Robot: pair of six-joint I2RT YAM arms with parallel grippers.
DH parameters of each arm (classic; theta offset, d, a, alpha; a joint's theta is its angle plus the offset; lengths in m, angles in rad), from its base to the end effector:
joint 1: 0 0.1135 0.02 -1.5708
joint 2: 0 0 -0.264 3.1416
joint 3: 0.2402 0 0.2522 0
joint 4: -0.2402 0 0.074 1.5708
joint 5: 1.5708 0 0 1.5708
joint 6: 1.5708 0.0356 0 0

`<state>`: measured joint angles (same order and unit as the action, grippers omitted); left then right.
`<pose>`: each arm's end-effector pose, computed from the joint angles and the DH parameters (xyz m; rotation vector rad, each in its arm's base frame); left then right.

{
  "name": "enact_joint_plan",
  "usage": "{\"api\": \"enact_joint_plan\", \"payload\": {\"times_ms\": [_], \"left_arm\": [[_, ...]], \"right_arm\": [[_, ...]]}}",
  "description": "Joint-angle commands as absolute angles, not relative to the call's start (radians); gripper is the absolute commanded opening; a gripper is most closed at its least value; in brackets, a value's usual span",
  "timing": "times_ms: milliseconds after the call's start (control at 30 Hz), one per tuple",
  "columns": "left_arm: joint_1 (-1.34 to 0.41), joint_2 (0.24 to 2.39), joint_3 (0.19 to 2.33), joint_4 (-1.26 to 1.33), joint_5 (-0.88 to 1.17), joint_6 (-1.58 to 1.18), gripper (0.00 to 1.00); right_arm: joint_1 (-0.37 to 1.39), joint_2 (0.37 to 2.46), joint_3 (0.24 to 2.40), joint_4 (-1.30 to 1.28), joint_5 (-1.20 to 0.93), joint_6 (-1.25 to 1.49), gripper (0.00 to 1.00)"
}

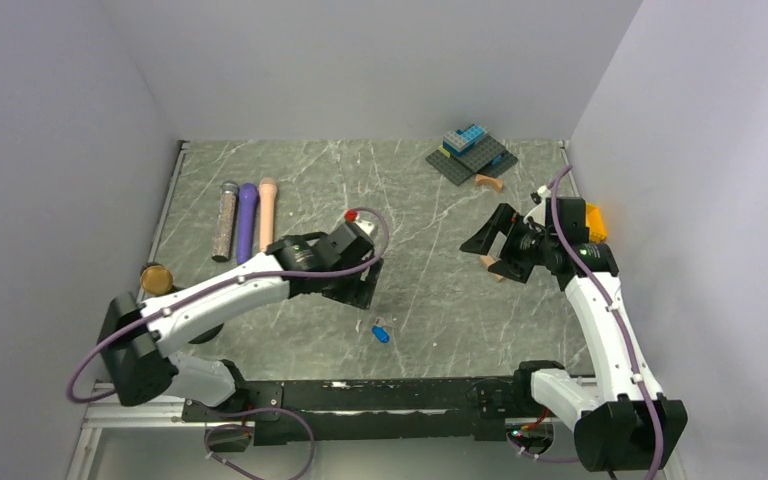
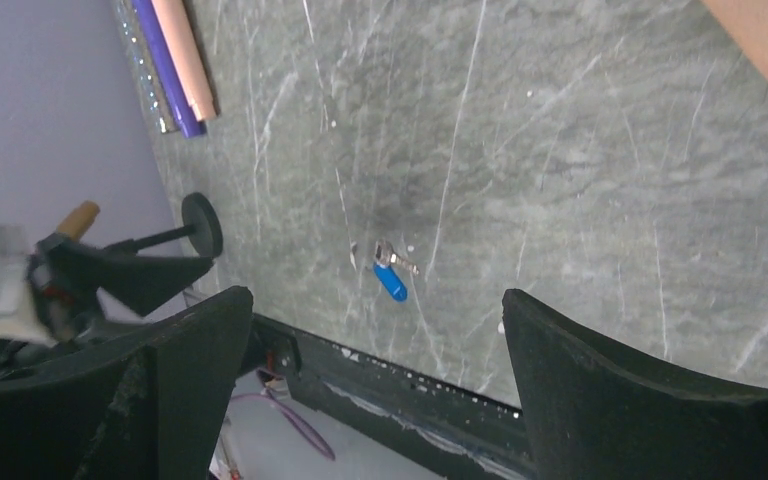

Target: Remove the keys from the keyring

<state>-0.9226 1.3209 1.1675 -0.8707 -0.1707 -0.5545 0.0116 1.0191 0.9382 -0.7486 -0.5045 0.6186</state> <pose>0.1634 -0.2057 0.2980 0.4156 2.5739 -0.3271 0.2014 0.0195 0.3008 0.4967 2.4046 0.8929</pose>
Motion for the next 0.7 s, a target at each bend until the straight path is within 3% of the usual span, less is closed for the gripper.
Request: {"api": "enact_joint_plan", "payload": {"times_ms": [0, 133, 300, 667], "left_arm": [[-0.979, 1.412, 1.178, -0.791, -0.206, -0.647, 0.79], [-1.013, 1.502, 1.173, -0.755, -0.183, -0.692, 0.63], [-1.058, 1.578, 1.166, -0.678, -0.159, -0.682, 0.54], [-1.069, 1.596, 1.062, -0.594, -0.158, -0.700, 0.44]], "right_arm": [[0.012, 0.956, 0.999, -0.886, -0.548, 0.587, 1.00], [0.012, 0.912, 1.010, -0.925, -0.569, 0.585, 1.00], [0.011, 0.909, 1.024, -0.966, -0.579, 0.570, 1.00], [0.012, 0.915, 1.045, -0.996, -0.603, 0.552, 1.00]]}}
